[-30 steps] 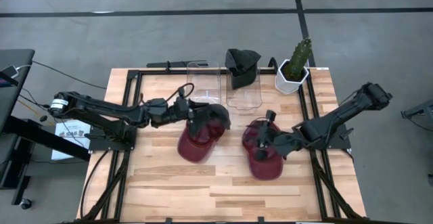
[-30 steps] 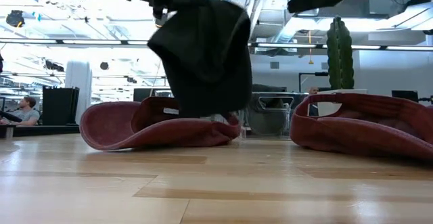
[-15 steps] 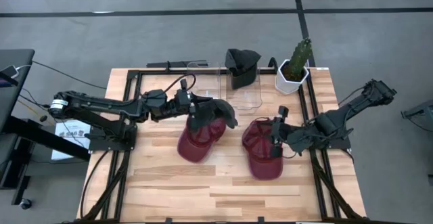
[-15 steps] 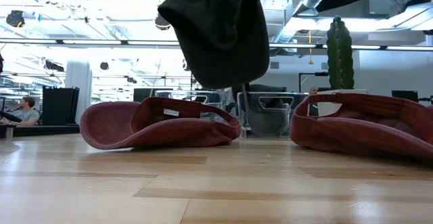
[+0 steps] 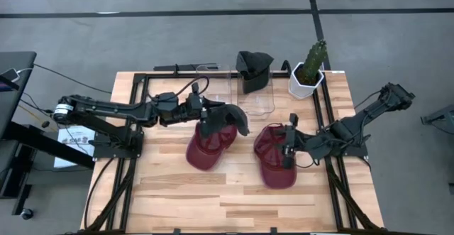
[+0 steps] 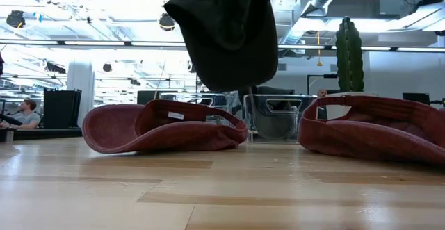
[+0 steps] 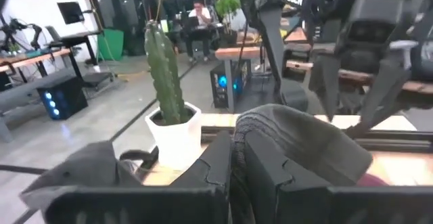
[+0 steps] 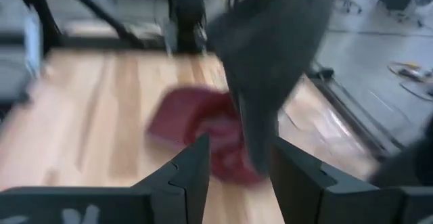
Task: Pick & Place hat
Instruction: Put the black cap into the right transparent bin
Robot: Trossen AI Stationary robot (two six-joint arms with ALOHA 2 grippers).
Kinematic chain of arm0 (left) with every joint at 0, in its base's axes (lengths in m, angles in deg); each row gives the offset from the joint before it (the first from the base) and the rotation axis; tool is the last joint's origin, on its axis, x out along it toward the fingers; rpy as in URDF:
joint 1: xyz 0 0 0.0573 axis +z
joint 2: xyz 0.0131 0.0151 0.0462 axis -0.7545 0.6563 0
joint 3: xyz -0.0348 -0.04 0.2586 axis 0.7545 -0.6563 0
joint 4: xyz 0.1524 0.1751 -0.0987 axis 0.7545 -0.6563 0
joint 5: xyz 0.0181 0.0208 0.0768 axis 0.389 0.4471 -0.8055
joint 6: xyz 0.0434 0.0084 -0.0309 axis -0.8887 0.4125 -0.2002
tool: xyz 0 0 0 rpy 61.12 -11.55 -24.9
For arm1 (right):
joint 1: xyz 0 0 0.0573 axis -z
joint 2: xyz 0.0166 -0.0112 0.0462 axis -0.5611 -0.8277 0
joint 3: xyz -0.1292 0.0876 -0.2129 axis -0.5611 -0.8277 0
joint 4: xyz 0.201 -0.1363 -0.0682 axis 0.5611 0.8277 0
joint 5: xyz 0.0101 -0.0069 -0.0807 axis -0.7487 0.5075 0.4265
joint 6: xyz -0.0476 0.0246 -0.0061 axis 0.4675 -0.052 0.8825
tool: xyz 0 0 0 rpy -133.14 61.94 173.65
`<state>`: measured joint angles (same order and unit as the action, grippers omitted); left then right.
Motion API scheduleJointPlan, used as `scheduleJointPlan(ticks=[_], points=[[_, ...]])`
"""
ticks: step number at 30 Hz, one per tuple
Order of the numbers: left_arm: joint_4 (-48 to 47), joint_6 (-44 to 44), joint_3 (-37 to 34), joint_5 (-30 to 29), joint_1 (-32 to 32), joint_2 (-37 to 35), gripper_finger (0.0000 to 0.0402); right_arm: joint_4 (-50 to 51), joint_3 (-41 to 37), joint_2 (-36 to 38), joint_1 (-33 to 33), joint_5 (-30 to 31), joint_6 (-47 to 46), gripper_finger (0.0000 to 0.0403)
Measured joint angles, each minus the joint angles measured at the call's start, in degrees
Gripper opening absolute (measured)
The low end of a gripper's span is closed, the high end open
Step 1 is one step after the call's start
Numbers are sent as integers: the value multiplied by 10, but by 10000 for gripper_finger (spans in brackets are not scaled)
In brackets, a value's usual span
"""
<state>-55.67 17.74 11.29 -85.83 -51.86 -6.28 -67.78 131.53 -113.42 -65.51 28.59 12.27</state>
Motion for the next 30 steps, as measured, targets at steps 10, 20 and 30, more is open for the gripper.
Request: scheduleJointPlan(ticks=[10, 20, 30], points=[[7, 2, 0, 0, -52, 77, 26, -153, 0, -12, 0, -118, 39, 133], [60, 2, -1, -6, -81, 139, 26, -149, 0, -12, 20, -156, 41, 140], [65, 6, -1, -7, -82, 147, 26, -151, 0, -63, 111, -159, 41, 186]])
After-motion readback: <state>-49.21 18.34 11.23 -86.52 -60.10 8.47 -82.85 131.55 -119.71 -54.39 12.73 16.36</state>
